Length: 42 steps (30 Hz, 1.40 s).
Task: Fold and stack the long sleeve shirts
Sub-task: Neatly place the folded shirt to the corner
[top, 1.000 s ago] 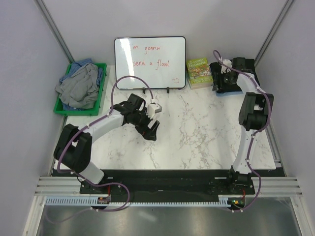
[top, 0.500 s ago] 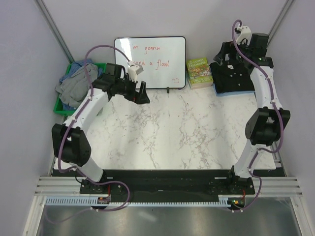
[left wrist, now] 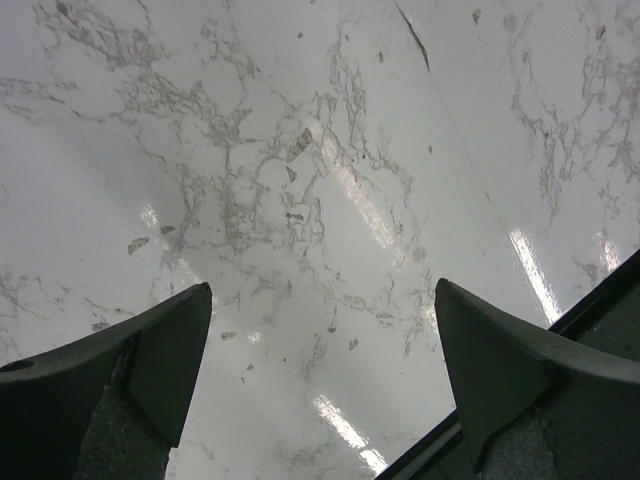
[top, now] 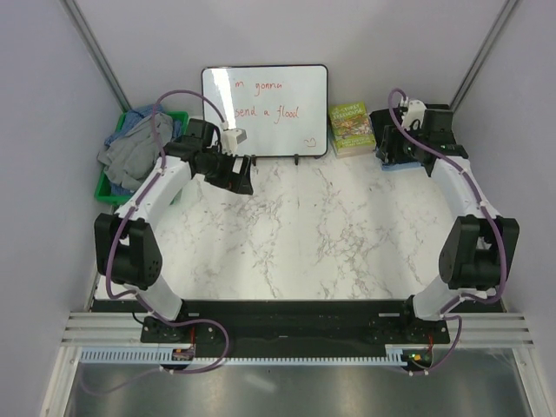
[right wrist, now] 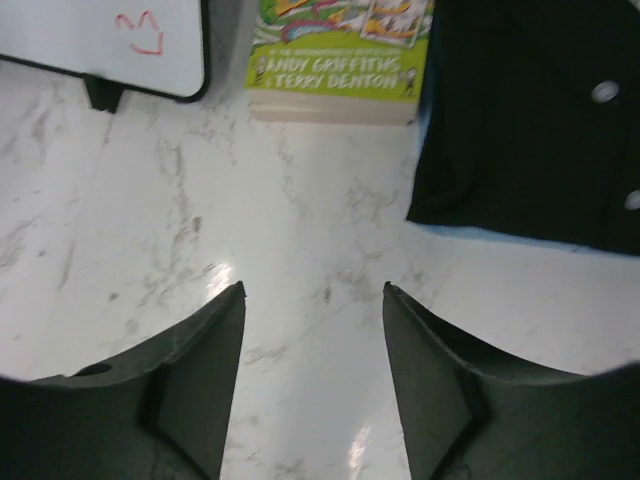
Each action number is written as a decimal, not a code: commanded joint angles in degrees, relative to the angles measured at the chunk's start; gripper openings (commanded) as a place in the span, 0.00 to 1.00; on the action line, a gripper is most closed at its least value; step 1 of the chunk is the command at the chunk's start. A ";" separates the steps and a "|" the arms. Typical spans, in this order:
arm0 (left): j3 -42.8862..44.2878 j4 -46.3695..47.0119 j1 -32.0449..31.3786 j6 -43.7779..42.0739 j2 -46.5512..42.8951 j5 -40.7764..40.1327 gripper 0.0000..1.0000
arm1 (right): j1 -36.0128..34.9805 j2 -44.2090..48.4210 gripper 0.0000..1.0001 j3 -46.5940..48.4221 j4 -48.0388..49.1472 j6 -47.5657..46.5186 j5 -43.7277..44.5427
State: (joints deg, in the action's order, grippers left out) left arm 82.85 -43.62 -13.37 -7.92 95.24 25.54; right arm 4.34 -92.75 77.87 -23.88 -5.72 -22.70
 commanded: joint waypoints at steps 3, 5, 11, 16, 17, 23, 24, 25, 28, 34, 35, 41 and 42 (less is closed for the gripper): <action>-1.81 -0.59 0.01 1.68 -4.10 -0.05 0.99 | -0.29 -12.14 0.53 10.44 15.62 0.09 9.69; -2.16 -0.42 0.01 2.12 -4.71 -0.40 0.99 | -0.38 -16.83 0.48 17.19 15.62 0.79 10.30; -3.83 -0.42 0.27 3.09 -5.06 -3.21 0.99 | -0.91 -29.23 0.40 29.07 15.71 1.67 9.96; -4.71 -0.42 0.45 3.53 -4.36 -4.09 0.99 | -1.79 -34.68 0.45 33.66 15.88 1.76 10.92; -4.71 -0.42 0.45 3.53 -4.10 -4.09 0.99 | -1.79 -35.30 0.46 34.54 15.88 1.76 11.18; -4.01 -0.42 0.62 3.53 -2.87 -4.27 0.99 | -2.32 -39.43 0.48 37.01 16.84 1.06 14.61; -3.92 -0.42 0.71 3.62 -2.78 -4.18 0.99 | -2.40 -40.13 0.48 37.27 17.20 0.97 14.96; -3.84 -0.42 0.80 3.62 -2.61 -4.18 0.99 | -2.49 -40.40 0.48 37.79 17.02 0.88 15.23; -3.66 -0.33 0.88 3.44 -2.26 -4.27 0.99 | -2.76 -41.11 0.48 37.89 17.11 0.36 15.84; -3.04 -0.42 1.15 3.44 -1.11 -3.92 0.99 | -2.84 -42.42 0.47 38.06 17.02 1.23 16.37; -3.04 -0.33 1.24 3.44 -1.11 -3.92 0.99 | -2.93 -42.77 0.47 38.15 17.11 1.49 16.28; -3.31 -0.42 1.67 3.09 -1.02 -4.18 0.99 | -3.28 -44.53 0.41 39.82 17.46 2.64 16.55; -3.48 -0.42 1.68 3.09 -1.11 -4.18 0.99 | -3.28 -44.71 0.39 40.43 17.46 2.73 16.55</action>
State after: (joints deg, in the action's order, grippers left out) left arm 78.15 -44.49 -12.34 -5.80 94.15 22.35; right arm 1.61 -136.22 114.26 -8.56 -4.27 -6.92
